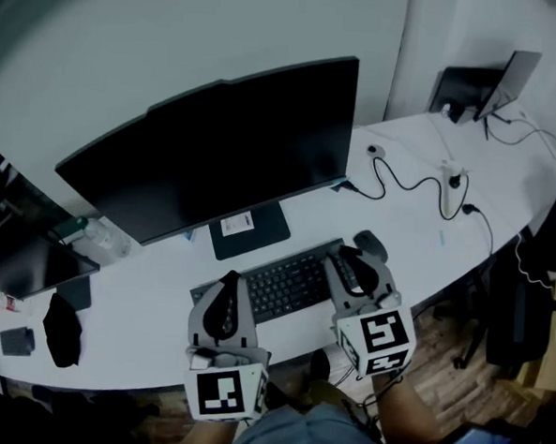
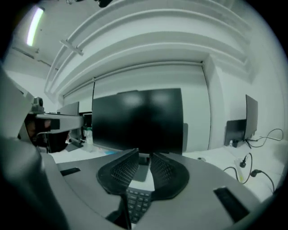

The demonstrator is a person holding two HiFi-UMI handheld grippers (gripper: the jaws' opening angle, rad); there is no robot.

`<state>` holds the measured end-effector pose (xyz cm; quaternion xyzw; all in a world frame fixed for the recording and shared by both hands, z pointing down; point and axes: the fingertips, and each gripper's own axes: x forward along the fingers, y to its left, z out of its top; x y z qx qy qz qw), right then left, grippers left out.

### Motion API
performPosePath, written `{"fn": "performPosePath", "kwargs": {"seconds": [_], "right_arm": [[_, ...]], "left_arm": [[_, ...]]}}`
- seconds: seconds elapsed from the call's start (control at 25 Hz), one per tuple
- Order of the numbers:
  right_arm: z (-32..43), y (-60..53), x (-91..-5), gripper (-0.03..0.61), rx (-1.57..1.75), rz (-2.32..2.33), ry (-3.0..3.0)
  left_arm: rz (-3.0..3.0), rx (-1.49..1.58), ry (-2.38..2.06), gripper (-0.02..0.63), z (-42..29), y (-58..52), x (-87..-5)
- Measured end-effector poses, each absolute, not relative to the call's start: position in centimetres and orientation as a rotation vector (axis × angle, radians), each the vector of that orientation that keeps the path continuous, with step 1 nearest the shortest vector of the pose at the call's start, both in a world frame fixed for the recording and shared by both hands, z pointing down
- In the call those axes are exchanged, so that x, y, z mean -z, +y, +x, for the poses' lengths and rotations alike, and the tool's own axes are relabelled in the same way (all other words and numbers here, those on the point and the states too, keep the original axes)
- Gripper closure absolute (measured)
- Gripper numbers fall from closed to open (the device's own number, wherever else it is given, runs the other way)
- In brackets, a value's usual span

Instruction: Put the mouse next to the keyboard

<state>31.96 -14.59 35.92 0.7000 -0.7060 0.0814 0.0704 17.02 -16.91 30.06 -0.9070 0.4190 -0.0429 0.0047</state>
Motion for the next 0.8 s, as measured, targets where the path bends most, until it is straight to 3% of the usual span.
{"fn": "performPosePath", "kwargs": {"seconds": [0.12, 0.4, 0.8], "right_arm": [[27.9, -13.4, -31.8, 0.561, -0.105, 2.125, -2.186], [22.0, -11.5, -25.7, 0.563, 0.131, 2.139, -2.245], [19.3, -10.2, -23.2, 0.565, 0.249, 2.156, -2.247]], "left_arm": [[-2.799, 0.032, 1.311, 0.609, 14.6, -16.2, -26.4], [-2.751, -0.149, 1.281, 0.609, 10.3, -14.3, -20.5], [-2.732, -0.208, 1.236, 0.609, 8.0, -12.7, -19.0]]}}
